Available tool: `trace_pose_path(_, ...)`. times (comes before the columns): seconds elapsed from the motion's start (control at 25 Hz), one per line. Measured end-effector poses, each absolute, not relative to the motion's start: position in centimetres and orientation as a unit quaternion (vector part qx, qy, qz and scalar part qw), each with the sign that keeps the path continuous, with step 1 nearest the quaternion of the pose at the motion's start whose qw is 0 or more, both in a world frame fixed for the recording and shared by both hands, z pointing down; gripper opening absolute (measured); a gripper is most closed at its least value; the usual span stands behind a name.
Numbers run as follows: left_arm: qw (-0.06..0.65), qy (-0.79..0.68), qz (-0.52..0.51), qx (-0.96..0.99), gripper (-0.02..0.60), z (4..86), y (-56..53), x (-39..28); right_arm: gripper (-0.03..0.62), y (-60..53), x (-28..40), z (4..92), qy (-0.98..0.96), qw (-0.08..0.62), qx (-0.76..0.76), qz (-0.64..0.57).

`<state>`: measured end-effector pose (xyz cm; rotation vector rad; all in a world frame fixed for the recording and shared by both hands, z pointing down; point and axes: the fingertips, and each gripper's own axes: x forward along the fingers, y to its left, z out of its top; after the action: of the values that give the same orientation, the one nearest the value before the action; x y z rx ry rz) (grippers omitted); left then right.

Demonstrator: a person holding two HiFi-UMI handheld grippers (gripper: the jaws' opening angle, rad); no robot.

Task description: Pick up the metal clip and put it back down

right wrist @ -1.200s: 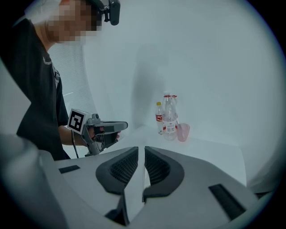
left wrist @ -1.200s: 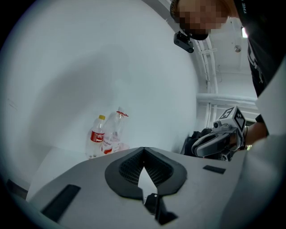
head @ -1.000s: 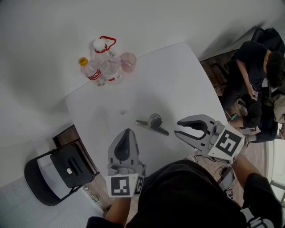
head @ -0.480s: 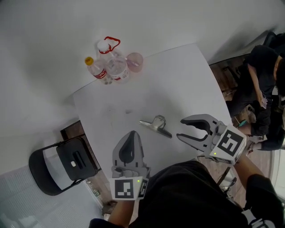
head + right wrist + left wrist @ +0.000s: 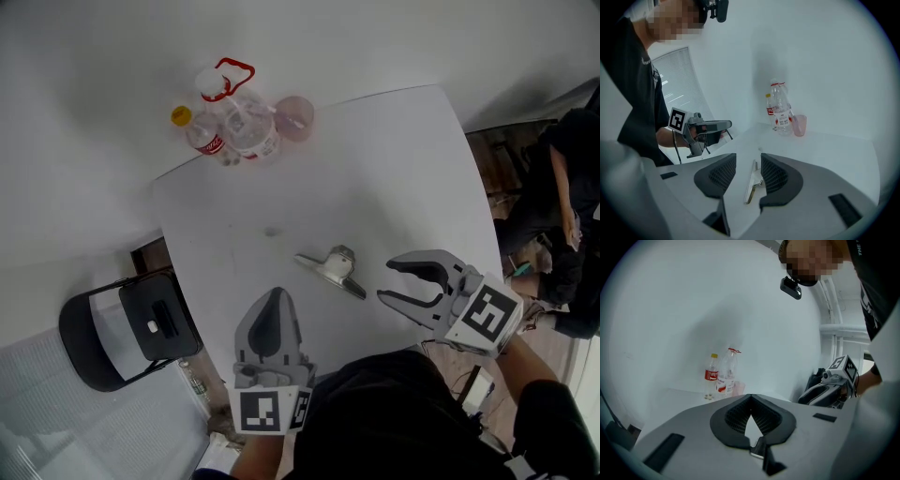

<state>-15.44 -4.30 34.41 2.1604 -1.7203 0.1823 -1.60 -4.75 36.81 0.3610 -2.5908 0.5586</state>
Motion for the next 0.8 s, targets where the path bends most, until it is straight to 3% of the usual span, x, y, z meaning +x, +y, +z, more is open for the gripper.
trace_pose_path(0.8, 0.225, -0.635, 0.072, 0.736, 0.014, 41.0, -3.7, -15.9, 0.172, -4.8, -2.0, 43.0, -0.932, 0.230, 0.125, 0.251)
